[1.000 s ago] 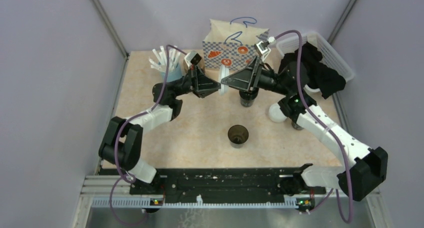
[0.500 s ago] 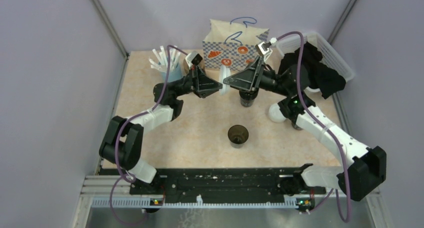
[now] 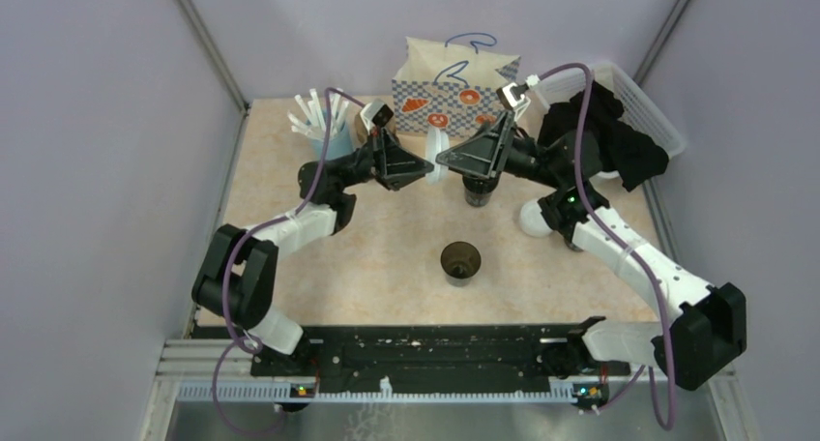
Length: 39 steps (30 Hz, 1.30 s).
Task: Pack the takeout coffee
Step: Pick up the cup lid from the center of the board.
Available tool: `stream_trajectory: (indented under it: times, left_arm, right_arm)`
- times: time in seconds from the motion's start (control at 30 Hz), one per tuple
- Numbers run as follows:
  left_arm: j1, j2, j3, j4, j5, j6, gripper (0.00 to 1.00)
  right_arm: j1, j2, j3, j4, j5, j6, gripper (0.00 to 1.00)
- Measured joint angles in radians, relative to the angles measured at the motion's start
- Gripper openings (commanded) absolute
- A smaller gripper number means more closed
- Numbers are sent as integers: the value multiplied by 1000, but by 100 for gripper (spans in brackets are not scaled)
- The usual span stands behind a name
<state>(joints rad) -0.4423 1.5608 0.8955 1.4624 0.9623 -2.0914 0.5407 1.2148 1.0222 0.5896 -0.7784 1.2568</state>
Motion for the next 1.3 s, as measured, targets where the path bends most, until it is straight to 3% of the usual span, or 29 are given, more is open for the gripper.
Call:
stream_trajectory:
  times: [0.47,0.6,0.87,1.0,1.1,1.2,1.3]
  left_arm:
    - [-8,2,0,5,-7,0,0]
    - [-8,-18,-12,-52,3,81,0]
    - [14,-249,-3,-713,-14,535,0]
    - [29,-282,148,-1228,-116,801,0]
    - [32,-266,307,-1577,-222,990,0]
    - [32,-257,412,-1827,-319,1136,0]
    - [31,-259,428,-1983,-386,1220,0]
  right_arm:
    - [-1,-24,0,-37,-5,-47,99]
    - [-1,-65,21,-195,16,-161,99]
    - [-20,-239,102,-678,188,-486,99]
    - [-23,-336,140,-917,332,-750,96]
    - [-13,-359,145,-1001,349,-961,99]
    - [79,-344,171,-1089,358,-1242,98]
    - [269,-256,257,-1163,411,-1487,93]
